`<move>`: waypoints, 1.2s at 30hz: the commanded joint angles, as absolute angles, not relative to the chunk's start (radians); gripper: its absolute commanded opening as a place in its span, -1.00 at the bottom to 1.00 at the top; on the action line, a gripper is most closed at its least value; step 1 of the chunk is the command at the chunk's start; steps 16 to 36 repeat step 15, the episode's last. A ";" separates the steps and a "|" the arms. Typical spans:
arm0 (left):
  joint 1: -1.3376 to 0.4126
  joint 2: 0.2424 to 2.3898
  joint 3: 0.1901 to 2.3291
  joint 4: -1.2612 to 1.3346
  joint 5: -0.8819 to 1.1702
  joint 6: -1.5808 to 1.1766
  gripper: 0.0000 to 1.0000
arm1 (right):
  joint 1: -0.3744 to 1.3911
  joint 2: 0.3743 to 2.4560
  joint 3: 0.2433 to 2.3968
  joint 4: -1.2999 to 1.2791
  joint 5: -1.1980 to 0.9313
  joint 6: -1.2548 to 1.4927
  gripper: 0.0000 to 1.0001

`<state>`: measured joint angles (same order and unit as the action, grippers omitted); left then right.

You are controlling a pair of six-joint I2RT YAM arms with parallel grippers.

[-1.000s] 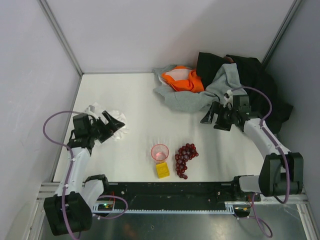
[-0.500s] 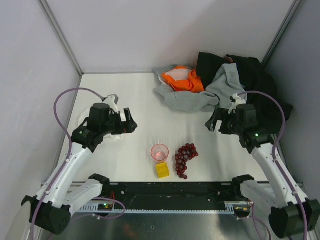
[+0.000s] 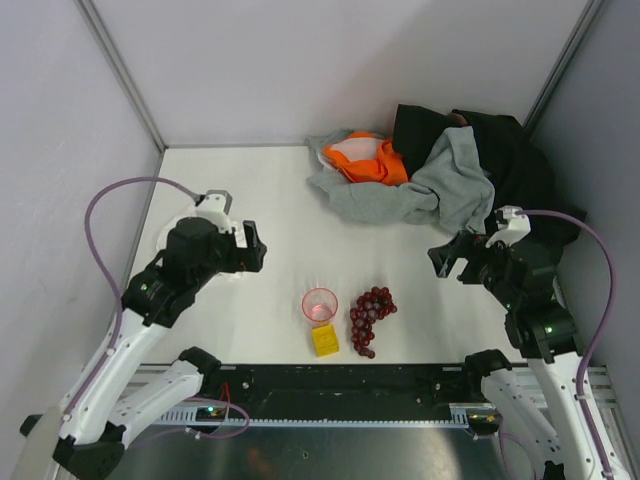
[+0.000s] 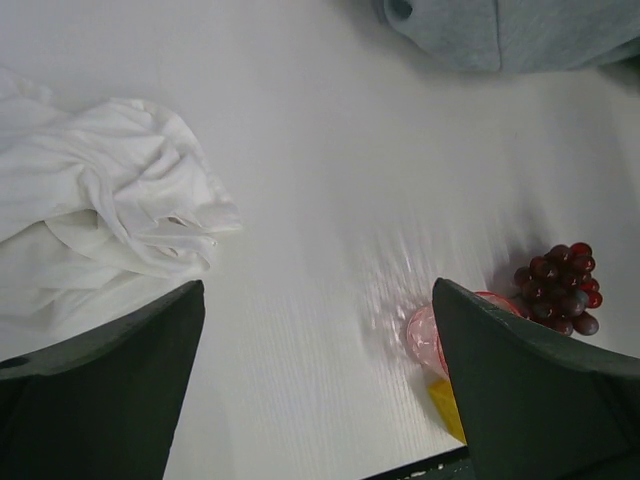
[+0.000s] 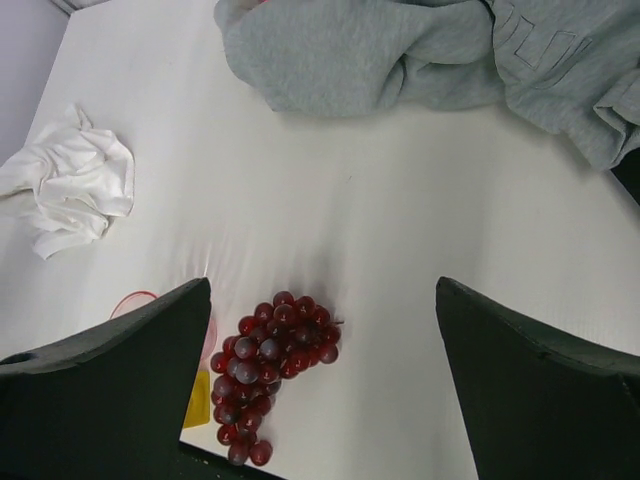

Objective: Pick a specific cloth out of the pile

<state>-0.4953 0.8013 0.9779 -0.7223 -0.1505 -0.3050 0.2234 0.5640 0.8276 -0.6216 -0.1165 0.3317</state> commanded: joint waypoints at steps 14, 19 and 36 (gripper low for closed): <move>-0.503 0.568 0.958 -0.624 -0.130 -0.294 0.99 | 0.230 0.340 0.827 -0.666 -0.079 0.363 0.99; -0.503 0.563 0.952 -0.619 -0.126 -0.295 0.99 | 0.230 0.337 0.827 -0.671 -0.071 0.361 0.99; -0.503 0.563 0.952 -0.619 -0.126 -0.295 0.99 | 0.230 0.337 0.827 -0.671 -0.071 0.361 0.99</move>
